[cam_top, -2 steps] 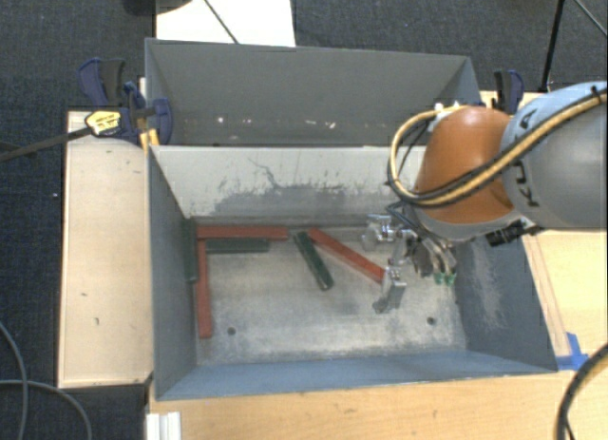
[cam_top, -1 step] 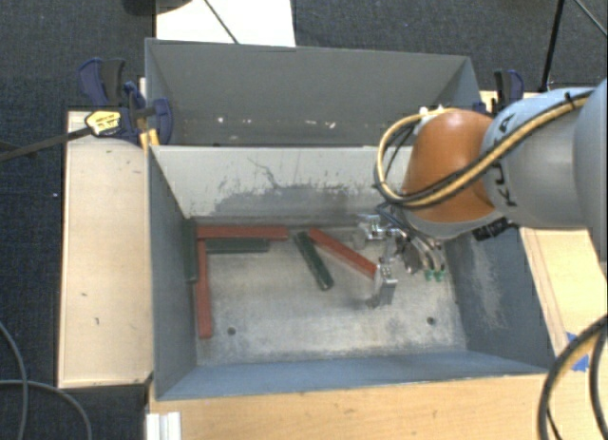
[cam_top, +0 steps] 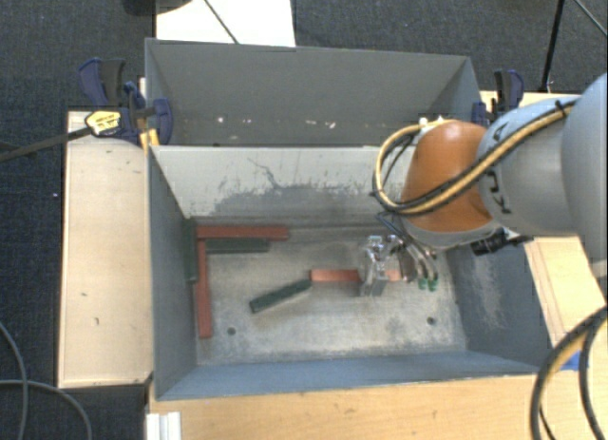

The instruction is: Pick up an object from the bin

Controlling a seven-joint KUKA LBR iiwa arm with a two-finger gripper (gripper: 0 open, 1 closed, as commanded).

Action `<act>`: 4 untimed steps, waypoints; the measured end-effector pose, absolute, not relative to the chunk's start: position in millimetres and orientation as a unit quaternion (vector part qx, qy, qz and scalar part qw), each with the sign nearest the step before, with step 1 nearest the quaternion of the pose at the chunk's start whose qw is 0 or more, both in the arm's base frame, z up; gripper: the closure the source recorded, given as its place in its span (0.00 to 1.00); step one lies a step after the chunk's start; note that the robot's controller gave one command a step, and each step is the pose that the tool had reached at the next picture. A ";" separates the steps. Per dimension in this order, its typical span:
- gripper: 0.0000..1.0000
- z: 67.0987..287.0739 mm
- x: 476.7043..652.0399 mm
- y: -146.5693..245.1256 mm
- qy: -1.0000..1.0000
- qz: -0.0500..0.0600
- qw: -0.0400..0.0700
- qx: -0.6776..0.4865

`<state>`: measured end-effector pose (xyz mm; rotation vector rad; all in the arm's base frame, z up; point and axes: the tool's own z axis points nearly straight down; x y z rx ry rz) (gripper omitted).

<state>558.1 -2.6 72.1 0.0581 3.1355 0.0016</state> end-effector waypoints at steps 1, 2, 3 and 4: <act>0.00 70.7 557.1 -3.0 1.000 0.000 0.001 0.017; 0.00 70.6 557.1 -3.0 1.000 0.000 0.001 0.017; 1.00 70.7 543.8 -19.6 1.000 0.000 0.001 0.009; 1.00 70.8 543.8 -19.6 1.000 0.000 0.001 0.009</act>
Offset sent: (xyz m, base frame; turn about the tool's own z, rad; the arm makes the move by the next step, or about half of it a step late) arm 0.0000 0.0000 0.0000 0.0000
